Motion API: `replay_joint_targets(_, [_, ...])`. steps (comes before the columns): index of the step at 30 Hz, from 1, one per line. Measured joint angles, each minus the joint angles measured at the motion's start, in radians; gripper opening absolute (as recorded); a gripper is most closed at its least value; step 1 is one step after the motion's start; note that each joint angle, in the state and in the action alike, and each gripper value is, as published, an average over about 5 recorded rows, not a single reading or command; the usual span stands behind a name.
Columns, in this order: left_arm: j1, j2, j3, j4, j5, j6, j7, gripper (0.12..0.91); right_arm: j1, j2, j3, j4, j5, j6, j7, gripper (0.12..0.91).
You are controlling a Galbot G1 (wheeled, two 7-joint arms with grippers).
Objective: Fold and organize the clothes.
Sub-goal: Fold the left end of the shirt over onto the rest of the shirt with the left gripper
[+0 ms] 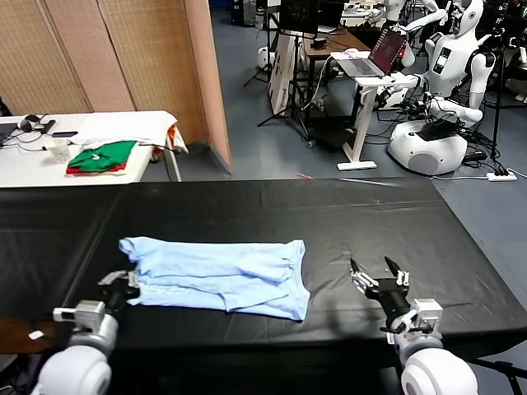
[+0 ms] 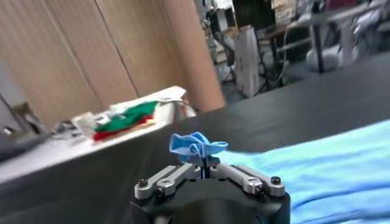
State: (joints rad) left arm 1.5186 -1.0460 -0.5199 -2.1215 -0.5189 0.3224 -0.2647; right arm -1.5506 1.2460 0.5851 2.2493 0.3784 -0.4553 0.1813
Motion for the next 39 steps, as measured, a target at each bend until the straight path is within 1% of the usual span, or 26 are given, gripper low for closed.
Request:
replay_joint_targets(2, [-0.014, -0.024, 0.051, -0.02, -0.037, 0.009, -0.008, 0.177, -0.018, 0.009, 0.013, 0.008, -0.01, 0.003, -0.001, 0.907])
replay_joint_targets(5, [-0.042, -0.055, 0.128, -0.031, -0.061, 0.01, -0.007, 0.177, -0.045, 0.024, 0.032, 0.018, -0.022, 0.01, -0.003, 0.907])
replay_joint_targets(10, [-0.108, -0.101, 0.248, -0.016, -0.063, 0.002, 0.003, 0.177, -0.083, 0.05, 0.061, 0.034, -0.039, 0.016, -0.008, 0.907])
replay_joint_targets(14, [-0.163, -0.143, 0.337, 0.018, -0.056, -0.007, 0.021, 0.177, -0.098, 0.064, 0.073, 0.036, -0.051, 0.017, -0.009, 0.907])
replay_joint_targets(19, [-0.215, -0.188, 0.42, 0.055, -0.047, -0.016, 0.032, 0.177, -0.108, 0.076, 0.076, 0.035, -0.062, 0.018, -0.011, 0.907])
replay_joint_targets(24, [-0.252, -0.225, 0.479, 0.086, -0.037, -0.018, 0.031, 0.177, -0.108, 0.082, 0.077, 0.03, -0.065, 0.018, -0.011, 0.907])
replay_joint_targets(28, [-0.273, -0.246, 0.508, 0.106, -0.031, -0.018, 0.028, 0.177, -0.107, 0.086, 0.076, 0.025, -0.069, 0.018, -0.011, 0.907])
replay_joint_targets(38, [-0.287, -0.28, 0.526, 0.163, -0.002, -0.027, 0.018, 0.179, -0.104, 0.091, 0.069, 0.025, -0.078, 0.018, -0.013, 0.907])
replay_joint_targets(39, [-0.288, -0.283, 0.529, 0.166, -0.003, -0.028, 0.02, 0.194, -0.103, 0.092, 0.066, 0.023, -0.082, 0.017, -0.013, 0.907])
